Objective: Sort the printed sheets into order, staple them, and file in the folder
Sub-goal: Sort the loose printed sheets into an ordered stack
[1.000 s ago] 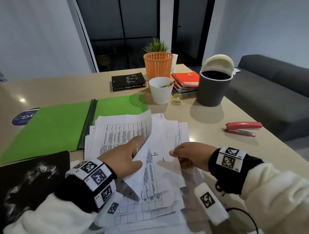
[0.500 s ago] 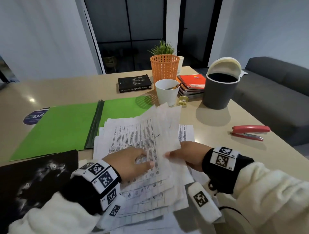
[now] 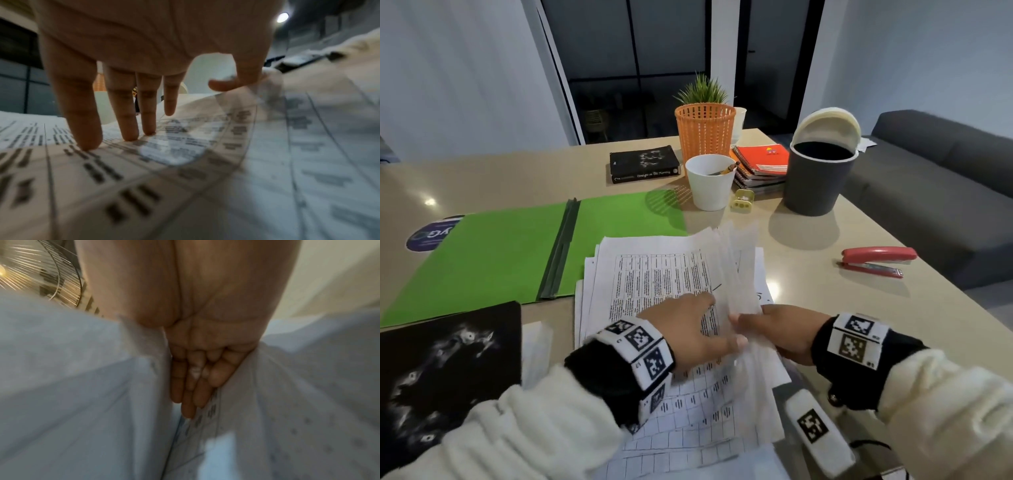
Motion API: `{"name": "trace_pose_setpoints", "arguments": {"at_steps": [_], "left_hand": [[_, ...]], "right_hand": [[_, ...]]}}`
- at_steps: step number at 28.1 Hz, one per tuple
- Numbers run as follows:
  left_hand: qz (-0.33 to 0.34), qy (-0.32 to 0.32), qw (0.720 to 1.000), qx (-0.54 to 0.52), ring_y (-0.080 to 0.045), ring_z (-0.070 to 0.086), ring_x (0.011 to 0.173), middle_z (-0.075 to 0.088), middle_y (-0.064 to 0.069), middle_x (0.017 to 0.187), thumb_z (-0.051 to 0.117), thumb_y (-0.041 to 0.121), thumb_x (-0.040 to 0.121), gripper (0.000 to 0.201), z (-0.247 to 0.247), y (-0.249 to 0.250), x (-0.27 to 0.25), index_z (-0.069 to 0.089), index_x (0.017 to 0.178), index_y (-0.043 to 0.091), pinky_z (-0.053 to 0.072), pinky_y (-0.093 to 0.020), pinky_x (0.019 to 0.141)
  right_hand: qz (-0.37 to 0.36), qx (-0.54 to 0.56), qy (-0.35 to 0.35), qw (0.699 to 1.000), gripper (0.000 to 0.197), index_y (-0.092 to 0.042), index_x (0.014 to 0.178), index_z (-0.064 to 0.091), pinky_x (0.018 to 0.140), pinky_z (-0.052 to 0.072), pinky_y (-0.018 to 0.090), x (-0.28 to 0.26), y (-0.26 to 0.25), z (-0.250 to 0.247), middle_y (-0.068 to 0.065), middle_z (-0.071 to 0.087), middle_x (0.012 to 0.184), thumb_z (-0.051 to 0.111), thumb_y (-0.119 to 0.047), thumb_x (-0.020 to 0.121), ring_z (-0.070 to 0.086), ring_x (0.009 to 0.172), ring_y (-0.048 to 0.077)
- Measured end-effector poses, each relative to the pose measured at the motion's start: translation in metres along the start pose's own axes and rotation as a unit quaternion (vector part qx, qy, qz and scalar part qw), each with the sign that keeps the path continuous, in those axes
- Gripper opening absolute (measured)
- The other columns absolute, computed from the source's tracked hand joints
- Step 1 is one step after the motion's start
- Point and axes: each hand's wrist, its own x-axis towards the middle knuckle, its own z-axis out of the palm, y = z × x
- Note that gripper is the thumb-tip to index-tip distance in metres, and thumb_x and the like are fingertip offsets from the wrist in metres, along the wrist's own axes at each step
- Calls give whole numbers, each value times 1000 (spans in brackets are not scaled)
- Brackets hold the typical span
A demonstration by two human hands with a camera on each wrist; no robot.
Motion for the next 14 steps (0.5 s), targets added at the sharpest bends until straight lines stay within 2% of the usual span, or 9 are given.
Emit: {"name": "trace_pose_setpoints", "arguments": {"at_steps": [1, 2, 3, 5, 8, 9, 11, 14], "left_hand": [[5, 7, 1000, 14, -17, 43, 127, 38, 5, 145, 41, 83, 69, 89, 3, 4, 0, 22, 142, 35, 38, -37, 100], [12, 11, 1000, 21, -18, 42, 128, 35, 5, 145, 41, 82, 70, 88, 6, 7, -1, 20, 142, 37, 37, -37, 100], [22, 11, 999, 22, -18, 41, 128, 34, 4, 144, 41, 82, 70, 87, 7, 8, -2, 18, 142, 40, 37, -38, 99], [52, 8, 998, 25, -18, 45, 122, 36, 4, 139, 40, 83, 71, 79, 8, 8, -3, 17, 138, 48, 41, -39, 96], [76, 16, 997, 21, -15, 48, 110, 38, 8, 126, 40, 78, 75, 57, 8, 7, -4, 28, 126, 53, 44, -37, 90], [80, 21, 996, 16, -13, 48, 107, 38, 9, 123, 41, 75, 77, 53, 8, 6, -4, 31, 124, 52, 44, -37, 90], [93, 23, 995, 17, -10, 46, 101, 37, 11, 123, 42, 71, 80, 49, 8, 7, -5, 33, 123, 52, 44, -37, 90], [103, 29, 994, 14, -8, 45, 101, 37, 11, 124, 41, 67, 84, 46, 7, 8, -6, 37, 125, 47, 43, -35, 91]], "right_hand": [[9, 17, -8, 1000, 44, -17, 114, 63, 75, 51, 16, -3, -2, -1, 1, 67, 109, 46, -51, 93, 64, 91, 13], [23, 56, -9, 998, 43, -15, 117, 61, 67, 48, 12, -3, -2, -2, -1, 66, 108, 42, -47, 95, 62, 85, 9], [34, 107, -10, 994, 42, -13, 115, 60, 65, 48, 14, -3, -2, -4, 1, 67, 109, 43, -46, 95, 61, 83, 9], [39, 197, -13, 980, 44, -11, 113, 60, 71, 53, 24, -4, -2, -5, 8, 69, 111, 43, -46, 95, 67, 87, 16], [52, 249, -19, 967, 42, -14, 108, 60, 60, 56, 24, -1, -2, -5, 5, 75, 87, 37, -47, 96, 72, 76, 15], [55, 257, -19, 965, 43, -13, 111, 60, 60, 56, 25, -2, -3, -5, 6, 75, 85, 37, -47, 97, 72, 75, 17], [55, 265, -13, 963, 47, -8, 119, 58, 68, 56, 30, -3, -5, -4, 12, 73, 93, 39, -45, 97, 70, 79, 23], [49, 277, -18, 960, 46, -7, 123, 58, 79, 53, 38, -5, -5, -2, 15, 70, 101, 38, -40, 99, 67, 85, 28]]}}
